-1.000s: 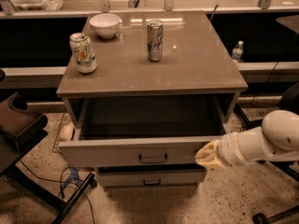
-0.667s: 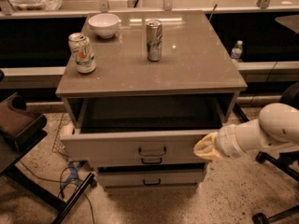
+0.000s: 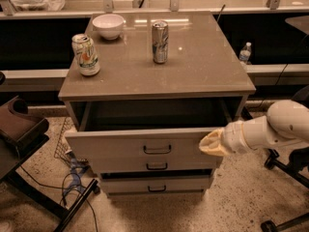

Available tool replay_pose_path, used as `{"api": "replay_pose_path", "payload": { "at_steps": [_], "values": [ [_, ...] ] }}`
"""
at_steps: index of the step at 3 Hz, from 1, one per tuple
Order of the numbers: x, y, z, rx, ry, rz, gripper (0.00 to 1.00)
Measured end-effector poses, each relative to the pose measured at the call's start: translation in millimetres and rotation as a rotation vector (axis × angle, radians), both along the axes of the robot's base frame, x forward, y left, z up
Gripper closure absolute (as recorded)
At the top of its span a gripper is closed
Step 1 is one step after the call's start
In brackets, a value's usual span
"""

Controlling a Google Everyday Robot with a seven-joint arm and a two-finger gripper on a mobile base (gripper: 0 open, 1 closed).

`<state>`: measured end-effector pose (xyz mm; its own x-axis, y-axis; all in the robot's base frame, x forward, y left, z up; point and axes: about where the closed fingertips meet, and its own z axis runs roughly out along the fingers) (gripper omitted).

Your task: Close top drawer

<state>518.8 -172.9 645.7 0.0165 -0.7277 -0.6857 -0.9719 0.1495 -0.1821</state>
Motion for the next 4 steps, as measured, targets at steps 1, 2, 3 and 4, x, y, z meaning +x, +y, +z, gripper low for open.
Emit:
{"api": "replay_pose_path", "payload": {
  "at_steps": [1,2,3,4],
  "values": [
    [23.8,1.5,4.8,0.032,-0.032,0.005,1.00],
    [45.8,8.4,11.3,0.062,-0.061,0.013,1.00],
    [72.3,21.3,14.3,0.104,-0.083,0.024,1.00],
    [74.6,25.5,13.5,0.117,-0.087,0.029,1.00]
  ]
}}
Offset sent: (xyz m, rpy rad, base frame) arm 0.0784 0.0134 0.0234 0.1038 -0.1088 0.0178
